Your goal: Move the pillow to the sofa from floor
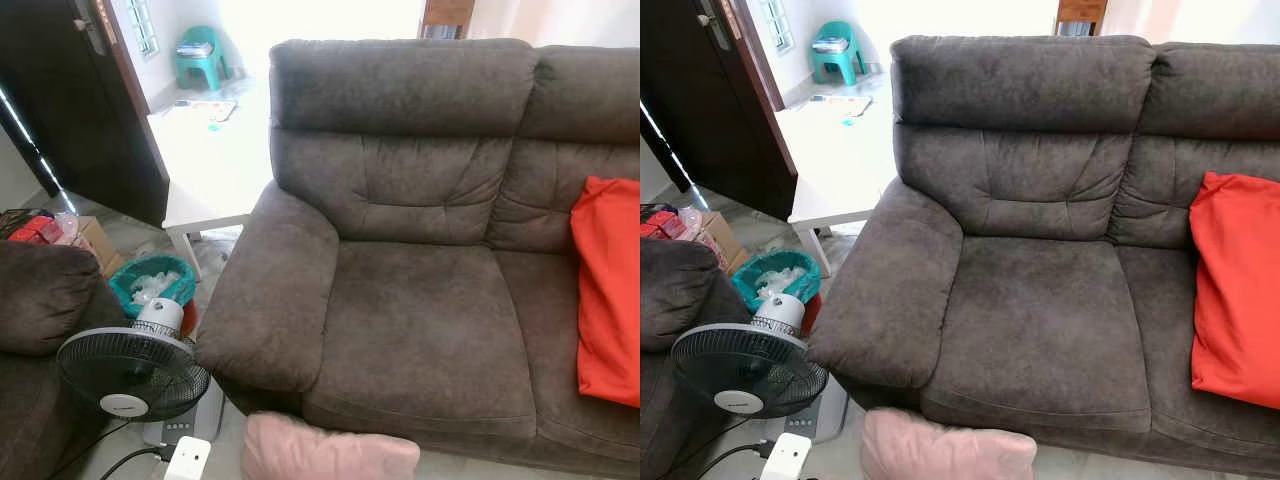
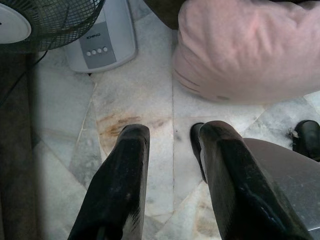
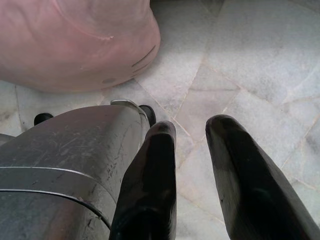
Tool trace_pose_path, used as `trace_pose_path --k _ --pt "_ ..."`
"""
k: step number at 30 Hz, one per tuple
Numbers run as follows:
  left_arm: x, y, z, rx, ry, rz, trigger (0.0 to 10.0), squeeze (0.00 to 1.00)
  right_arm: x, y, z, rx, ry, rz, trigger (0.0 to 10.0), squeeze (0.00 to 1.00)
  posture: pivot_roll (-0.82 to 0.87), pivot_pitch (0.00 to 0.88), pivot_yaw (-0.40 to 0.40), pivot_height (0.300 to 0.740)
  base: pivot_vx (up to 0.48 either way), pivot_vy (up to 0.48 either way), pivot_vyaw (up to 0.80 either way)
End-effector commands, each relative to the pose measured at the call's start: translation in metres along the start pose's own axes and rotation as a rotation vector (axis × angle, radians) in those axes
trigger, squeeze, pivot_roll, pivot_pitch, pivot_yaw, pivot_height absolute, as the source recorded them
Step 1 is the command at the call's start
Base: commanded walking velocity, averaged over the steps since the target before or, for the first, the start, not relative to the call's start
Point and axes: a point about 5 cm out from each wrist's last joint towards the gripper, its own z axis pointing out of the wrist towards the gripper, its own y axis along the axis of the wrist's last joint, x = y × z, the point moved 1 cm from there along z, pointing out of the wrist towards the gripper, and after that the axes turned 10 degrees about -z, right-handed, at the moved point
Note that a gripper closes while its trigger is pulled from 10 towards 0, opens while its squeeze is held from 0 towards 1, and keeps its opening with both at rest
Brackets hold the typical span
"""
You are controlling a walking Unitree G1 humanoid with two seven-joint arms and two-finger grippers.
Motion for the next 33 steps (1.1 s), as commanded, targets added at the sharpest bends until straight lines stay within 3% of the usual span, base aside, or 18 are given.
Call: trace_pose_path --k 1,20,33 --pt "0.001 -0.003 -0.001 0.014 0.0 0.0 10.0 0.0 0.0 0.001 0.0 -0.006 -0.002 0.009 10.0 0.0 0.02 0.0 0.014 0.74 0.0 0.0 0.0" --pt "-0.013 -0.004 0.001 0.011 -0.01 -0.035 10.0 0.0 -0.015 0.003 0.0 -0.008 -0.024 -0.033 10.0 0.0 0.01 0.0 -0.044 0.74 0.164 0.0 0.0" --pt "-0.008 -0.003 0.001 0.014 0.003 -0.026 10.0 0.0 -0.01 0.004 0.0 -0.013 -0.013 -0.032 10.0 0.0 0.02 0.0 -0.03 0.74 0.131 0.0 0.0"
